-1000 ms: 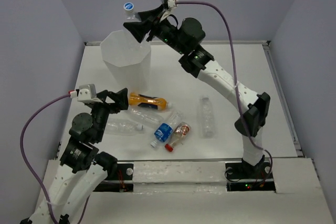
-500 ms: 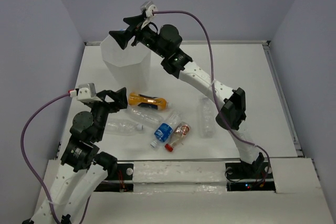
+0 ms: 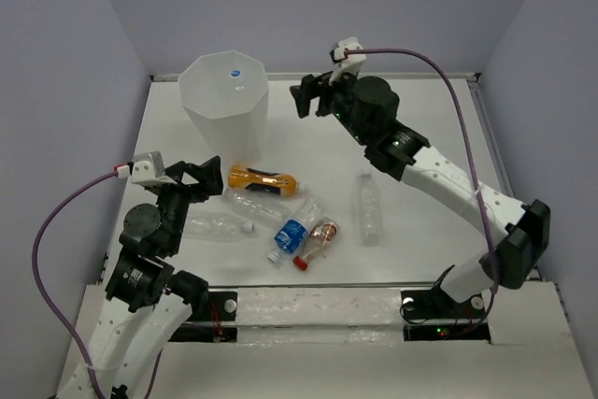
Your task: Put the plastic bottles in the bin
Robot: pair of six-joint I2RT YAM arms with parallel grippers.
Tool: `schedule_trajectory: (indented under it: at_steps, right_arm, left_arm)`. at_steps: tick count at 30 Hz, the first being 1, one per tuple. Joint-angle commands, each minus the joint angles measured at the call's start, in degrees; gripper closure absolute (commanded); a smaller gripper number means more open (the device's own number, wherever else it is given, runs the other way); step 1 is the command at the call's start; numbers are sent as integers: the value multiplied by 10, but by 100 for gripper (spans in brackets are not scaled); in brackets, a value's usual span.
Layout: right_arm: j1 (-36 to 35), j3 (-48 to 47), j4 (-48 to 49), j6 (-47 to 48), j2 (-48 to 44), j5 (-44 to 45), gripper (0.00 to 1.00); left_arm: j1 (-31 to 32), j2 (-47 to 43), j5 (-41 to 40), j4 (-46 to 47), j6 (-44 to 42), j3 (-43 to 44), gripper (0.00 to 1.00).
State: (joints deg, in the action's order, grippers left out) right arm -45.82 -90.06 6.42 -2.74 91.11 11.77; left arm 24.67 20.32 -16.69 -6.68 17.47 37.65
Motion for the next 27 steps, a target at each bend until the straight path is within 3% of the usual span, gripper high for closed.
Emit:
schedule_trajectory:
  at_steps: [1, 6, 11, 19, 23, 26, 27]
  right_arm:
    - [48, 176, -152, -115, -88, 157, 14]
    - [79, 274, -288, -182, -150, 139, 8]
    - [96, 303, -354, -202, -121, 177, 0]
    - [117, 318, -352, -224, -35, 129, 2]
    - [122, 300, -332, -218, 17, 121, 11]
    - [144, 290, -313, -212, 42, 114, 25]
    - [144, 286, -312, -212, 47, 115, 35]
  left_arm:
    - [-2, -8, 9, 26, -2, 22, 1]
    - [-2, -5, 14, 29, -3, 22, 1]
    - [-3, -5, 16, 29, -3, 21, 1]
    - [-3, -6, 20, 29, -3, 20, 1]
    - [-2, -8, 24, 31, -3, 20, 1]
    - [-2, -10, 25, 31, -3, 20, 1]
    - [-2, -11, 25, 30, -3, 20, 1]
